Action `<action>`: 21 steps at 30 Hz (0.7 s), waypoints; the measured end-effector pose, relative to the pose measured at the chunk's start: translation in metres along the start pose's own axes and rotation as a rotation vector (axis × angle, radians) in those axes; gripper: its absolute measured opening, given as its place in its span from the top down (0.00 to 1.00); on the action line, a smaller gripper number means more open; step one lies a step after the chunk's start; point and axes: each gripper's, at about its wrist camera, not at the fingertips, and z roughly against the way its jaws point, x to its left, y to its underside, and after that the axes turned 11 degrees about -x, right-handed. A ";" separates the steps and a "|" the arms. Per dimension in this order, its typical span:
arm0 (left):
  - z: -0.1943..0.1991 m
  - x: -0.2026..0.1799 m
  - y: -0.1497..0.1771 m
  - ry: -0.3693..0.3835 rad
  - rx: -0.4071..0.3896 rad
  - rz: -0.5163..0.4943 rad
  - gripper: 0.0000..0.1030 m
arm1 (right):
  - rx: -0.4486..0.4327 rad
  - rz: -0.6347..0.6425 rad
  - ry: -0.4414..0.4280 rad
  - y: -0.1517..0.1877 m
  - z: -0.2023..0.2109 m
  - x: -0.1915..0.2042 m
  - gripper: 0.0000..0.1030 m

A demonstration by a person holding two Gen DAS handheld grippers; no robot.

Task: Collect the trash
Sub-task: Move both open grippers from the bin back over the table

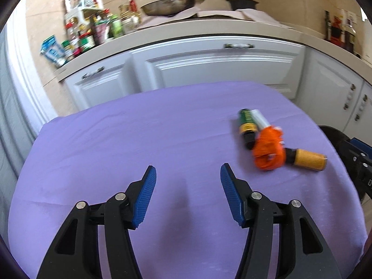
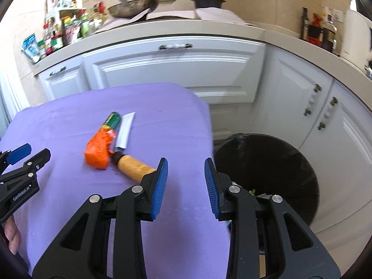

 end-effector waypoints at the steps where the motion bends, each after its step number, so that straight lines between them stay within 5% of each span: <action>1: -0.001 0.006 0.002 -0.009 0.004 0.006 0.45 | 0.006 0.007 -0.008 0.000 -0.002 0.005 0.69; 11: -0.015 0.051 0.014 -0.086 0.044 0.061 0.45 | 0.080 0.071 -0.065 0.006 -0.024 0.035 0.68; 14: -0.019 0.059 0.015 -0.101 0.051 0.075 0.45 | 0.093 0.080 -0.070 0.005 -0.029 0.038 0.56; 21: -0.026 0.063 0.019 -0.095 0.075 0.099 0.45 | 0.124 0.133 -0.089 0.005 -0.043 0.051 0.56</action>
